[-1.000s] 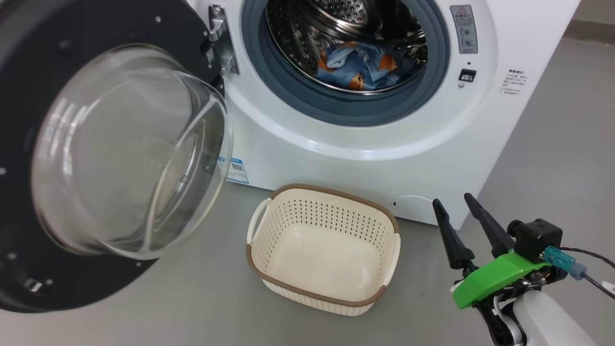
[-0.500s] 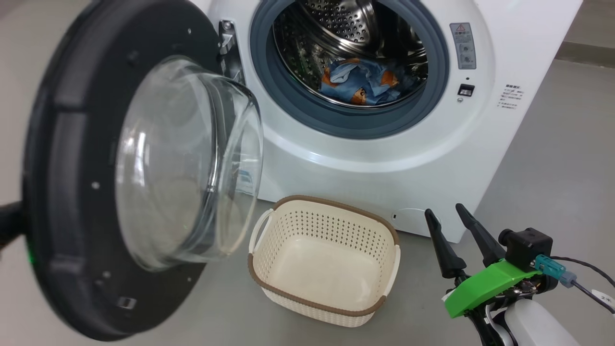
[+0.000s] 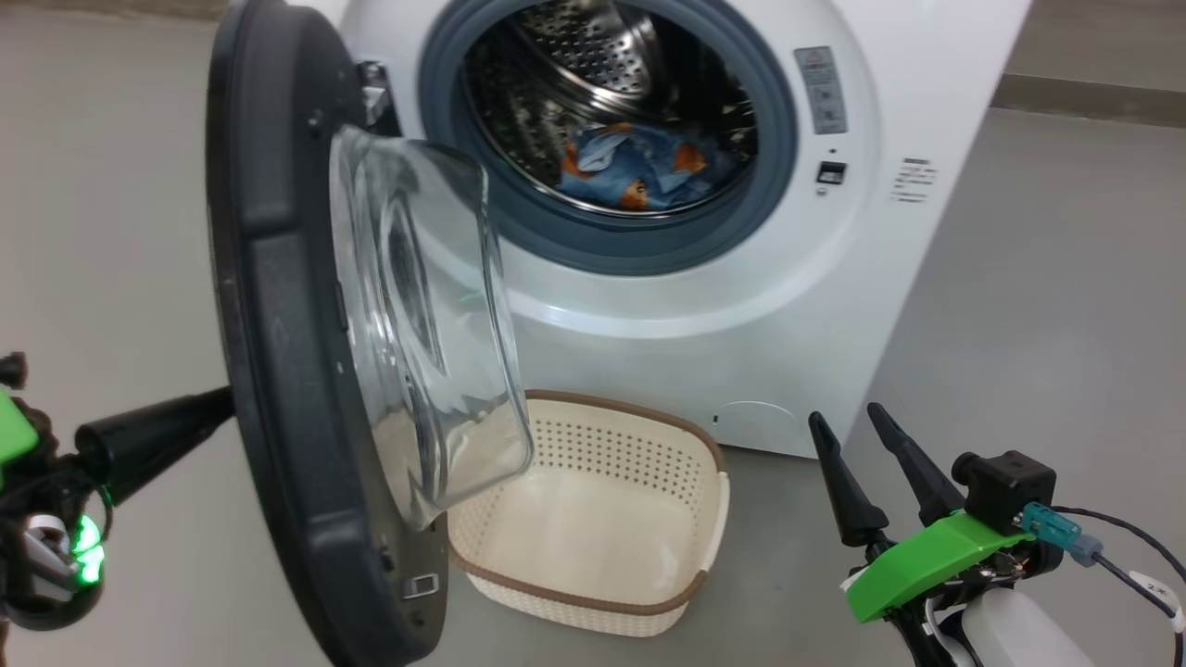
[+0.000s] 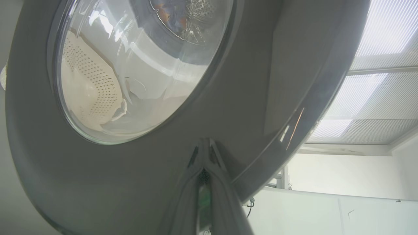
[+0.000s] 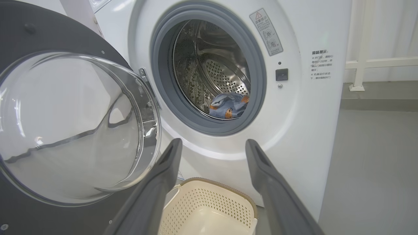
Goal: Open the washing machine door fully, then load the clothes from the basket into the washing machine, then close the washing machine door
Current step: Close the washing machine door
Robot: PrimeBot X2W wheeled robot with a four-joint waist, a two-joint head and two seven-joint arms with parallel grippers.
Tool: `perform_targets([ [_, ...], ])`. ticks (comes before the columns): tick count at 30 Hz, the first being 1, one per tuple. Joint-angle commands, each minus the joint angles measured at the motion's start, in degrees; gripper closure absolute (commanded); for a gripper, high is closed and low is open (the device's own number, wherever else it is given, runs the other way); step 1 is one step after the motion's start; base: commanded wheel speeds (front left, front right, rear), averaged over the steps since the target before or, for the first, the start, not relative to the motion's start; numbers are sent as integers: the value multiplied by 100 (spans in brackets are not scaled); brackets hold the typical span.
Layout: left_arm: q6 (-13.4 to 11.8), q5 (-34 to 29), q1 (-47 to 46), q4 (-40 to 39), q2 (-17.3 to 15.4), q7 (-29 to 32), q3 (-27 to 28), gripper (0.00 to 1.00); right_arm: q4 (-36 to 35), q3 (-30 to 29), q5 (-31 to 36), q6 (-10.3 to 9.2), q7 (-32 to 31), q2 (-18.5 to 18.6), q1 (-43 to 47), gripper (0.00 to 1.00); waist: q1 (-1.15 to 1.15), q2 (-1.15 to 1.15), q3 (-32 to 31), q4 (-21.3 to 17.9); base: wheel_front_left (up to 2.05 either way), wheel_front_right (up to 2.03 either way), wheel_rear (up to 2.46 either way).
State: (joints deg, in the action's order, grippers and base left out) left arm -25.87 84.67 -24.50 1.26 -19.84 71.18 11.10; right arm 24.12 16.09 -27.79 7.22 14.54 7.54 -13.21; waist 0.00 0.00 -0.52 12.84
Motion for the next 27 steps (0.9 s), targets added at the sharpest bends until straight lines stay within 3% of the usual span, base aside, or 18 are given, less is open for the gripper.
perform_targets([
  [1, -37, 92, -85, -220, -162, 55, 159, 100, -154, 45, -4, 26, 46, 21, -32, 0, 0, 0, 0, -158, 0, 0, 0],
  [12, -137, 135, 32, -614, 294, -194, 149, 100, -182, -55, 29, 26, 46, 3, -55, 0, 0, 0, 55, -949, 0, 0, 0],
  [27, 33, 171, 19, -730, 576, -375, 182, 100, -197, -76, 57, 26, 46, 45, -144, 0, 0, 0, 242, -1912, 0, 0, 0],
])
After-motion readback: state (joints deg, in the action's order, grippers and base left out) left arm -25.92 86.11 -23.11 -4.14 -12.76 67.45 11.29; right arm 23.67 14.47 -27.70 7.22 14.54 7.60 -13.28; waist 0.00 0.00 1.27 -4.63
